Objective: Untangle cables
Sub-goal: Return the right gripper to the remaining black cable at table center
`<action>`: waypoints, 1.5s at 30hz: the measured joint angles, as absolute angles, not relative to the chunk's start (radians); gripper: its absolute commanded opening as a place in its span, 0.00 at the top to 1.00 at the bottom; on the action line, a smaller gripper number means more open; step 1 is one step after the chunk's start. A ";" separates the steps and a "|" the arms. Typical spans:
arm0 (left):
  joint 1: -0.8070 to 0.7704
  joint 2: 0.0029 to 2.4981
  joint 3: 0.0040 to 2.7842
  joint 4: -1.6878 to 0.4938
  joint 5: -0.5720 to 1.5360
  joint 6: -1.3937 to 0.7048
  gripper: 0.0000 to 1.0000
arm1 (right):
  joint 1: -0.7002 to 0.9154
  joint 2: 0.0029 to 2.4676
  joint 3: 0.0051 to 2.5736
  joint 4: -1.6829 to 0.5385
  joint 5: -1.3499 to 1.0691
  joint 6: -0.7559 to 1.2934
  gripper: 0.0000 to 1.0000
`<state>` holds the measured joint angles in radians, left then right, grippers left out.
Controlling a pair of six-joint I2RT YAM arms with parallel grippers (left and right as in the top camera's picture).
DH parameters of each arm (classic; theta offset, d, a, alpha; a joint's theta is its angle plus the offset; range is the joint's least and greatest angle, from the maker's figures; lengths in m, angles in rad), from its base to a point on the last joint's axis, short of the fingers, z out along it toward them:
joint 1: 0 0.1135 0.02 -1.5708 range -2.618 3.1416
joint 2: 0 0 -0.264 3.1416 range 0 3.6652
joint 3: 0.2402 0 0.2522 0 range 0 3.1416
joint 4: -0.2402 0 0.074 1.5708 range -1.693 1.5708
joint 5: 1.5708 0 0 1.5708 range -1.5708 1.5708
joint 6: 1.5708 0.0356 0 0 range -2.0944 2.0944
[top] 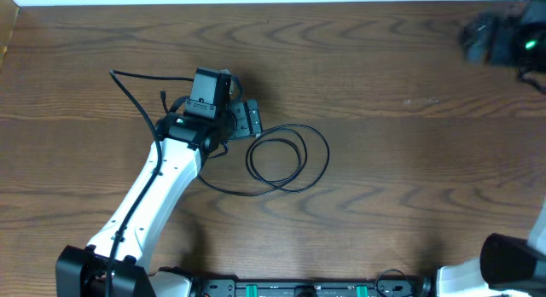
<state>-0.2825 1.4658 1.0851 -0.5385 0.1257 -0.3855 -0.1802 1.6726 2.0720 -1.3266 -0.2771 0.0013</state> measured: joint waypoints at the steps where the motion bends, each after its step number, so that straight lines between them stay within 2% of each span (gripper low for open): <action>1: -0.282 1.466 1.085 -0.538 0.126 -0.385 0.07 | -0.165 1.682 2.063 -1.369 -0.329 0.005 0.01; 5: -0.282 1.466 1.085 -0.537 0.126 -0.385 0.07 | -0.084 1.706 1.996 -1.447 -0.455 0.024 0.01; 9: -0.282 1.466 1.085 -0.500 0.126 -0.385 0.07 | 0.033 1.707 1.862 -1.423 -0.495 0.137 0.01; 16: -0.255 1.463 1.085 -0.530 0.126 -0.385 0.07 | 0.269 1.708 1.477 -1.206 -0.394 0.617 0.01; 24: -0.073 1.357 1.085 -0.616 0.125 -0.385 0.07 | 0.500 1.711 1.159 -0.909 -0.357 1.041 0.01; 29: 0.023 1.276 1.085 -0.624 0.125 -0.385 0.07 | 0.646 1.711 1.116 -0.853 -0.221 1.213 0.01; 35: 0.045 1.266 1.085 -0.641 0.126 -0.385 0.07 | 0.791 1.720 1.116 -0.825 0.008 1.426 0.01; 42: 0.045 1.266 1.085 -0.672 0.126 -0.385 0.07 | 0.798 1.837 1.115 -0.657 0.079 1.484 0.01; 44: 0.045 1.266 1.085 -0.672 0.126 -0.385 0.07 | 0.798 1.859 1.116 -0.654 0.082 1.488 0.06; 45: 0.045 1.266 1.085 -0.672 0.126 -0.385 0.07 | 0.798 1.858 1.117 -0.650 0.083 1.488 0.14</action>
